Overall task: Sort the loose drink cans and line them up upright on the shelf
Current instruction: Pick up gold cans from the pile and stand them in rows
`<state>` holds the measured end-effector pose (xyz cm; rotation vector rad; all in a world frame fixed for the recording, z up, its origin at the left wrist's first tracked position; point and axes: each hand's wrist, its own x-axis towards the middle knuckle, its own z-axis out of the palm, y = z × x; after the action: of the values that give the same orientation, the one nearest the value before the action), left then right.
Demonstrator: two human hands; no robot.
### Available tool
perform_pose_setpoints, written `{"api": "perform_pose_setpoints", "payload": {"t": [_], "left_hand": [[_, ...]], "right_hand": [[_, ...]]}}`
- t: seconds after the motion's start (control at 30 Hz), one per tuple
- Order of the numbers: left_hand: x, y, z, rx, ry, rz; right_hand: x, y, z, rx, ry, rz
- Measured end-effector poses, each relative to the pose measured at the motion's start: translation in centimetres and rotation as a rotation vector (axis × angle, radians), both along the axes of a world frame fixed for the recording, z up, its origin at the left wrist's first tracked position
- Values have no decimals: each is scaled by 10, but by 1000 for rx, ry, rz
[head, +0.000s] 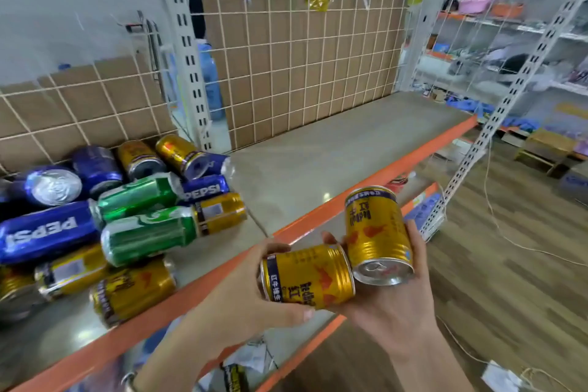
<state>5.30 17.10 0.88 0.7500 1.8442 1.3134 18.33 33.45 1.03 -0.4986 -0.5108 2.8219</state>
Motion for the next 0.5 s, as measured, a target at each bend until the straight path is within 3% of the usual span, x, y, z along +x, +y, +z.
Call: {"api": "perform_pose_setpoints", "payload": {"t": [0.03,0.1,0.3,0.5], "left_hand": [[5,13,0,-35,65,-40],[15,39,6,-111,189,-80],[63,126,7,-378,697,-223],[76,180,-30,-84,228,-106]], "right_hand": [[6,13,2,55,142,58],[7,35,11,177,-29,123],[33,110,16,427,-48,173],[45,164,18,476,-144,150]]}}
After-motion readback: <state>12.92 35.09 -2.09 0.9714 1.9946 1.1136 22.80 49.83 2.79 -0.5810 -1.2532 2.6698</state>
